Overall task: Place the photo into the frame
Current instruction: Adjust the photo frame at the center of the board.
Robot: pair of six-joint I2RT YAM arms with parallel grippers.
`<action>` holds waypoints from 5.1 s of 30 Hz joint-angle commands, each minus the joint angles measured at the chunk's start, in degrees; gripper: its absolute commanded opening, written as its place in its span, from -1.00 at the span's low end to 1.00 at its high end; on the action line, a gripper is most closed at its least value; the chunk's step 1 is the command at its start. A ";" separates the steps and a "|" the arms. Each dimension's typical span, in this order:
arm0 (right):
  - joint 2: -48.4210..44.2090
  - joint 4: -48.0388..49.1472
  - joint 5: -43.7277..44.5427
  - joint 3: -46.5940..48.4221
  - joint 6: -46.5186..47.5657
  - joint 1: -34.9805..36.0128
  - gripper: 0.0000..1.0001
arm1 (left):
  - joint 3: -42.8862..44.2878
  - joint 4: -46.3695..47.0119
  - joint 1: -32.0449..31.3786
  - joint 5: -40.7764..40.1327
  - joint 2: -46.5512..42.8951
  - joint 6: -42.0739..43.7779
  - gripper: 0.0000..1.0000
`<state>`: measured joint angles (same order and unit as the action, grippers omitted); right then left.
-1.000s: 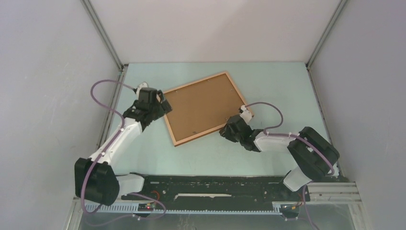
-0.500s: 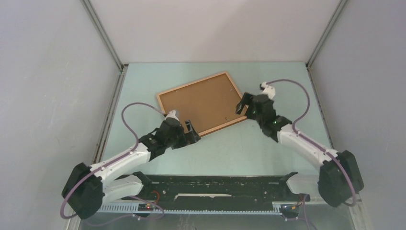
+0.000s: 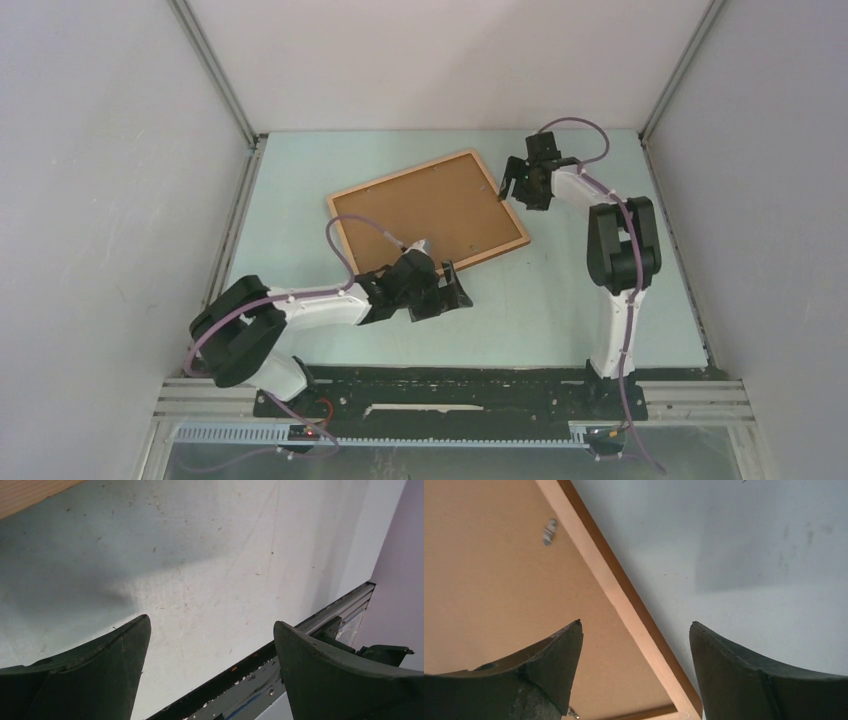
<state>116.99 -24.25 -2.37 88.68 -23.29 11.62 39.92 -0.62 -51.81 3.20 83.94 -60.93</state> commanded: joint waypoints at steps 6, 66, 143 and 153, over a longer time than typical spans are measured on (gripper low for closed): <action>8.82 -11.27 -3.32 8.54 6.22 0.07 0.30 | -1.95 3.44 0.87 -5.75 3.05 -6.66 0.98; -11.83 -13.81 1.55 -12.38 -2.27 -0.53 0.61 | 27.31 -38.95 41.09 8.52 13.20 42.13 0.74; 0.42 -1.36 -2.92 8.57 -6.64 1.30 0.77 | -7.27 -8.35 36.10 4.41 -17.09 9.71 0.88; 13.73 -12.42 -10.56 22.42 3.74 -1.02 0.79 | -4.62 -4.03 31.93 0.79 -9.64 7.60 0.88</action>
<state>129.25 -31.22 -9.67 108.42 -24.03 11.27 32.08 -7.14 -19.70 6.20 70.65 -52.93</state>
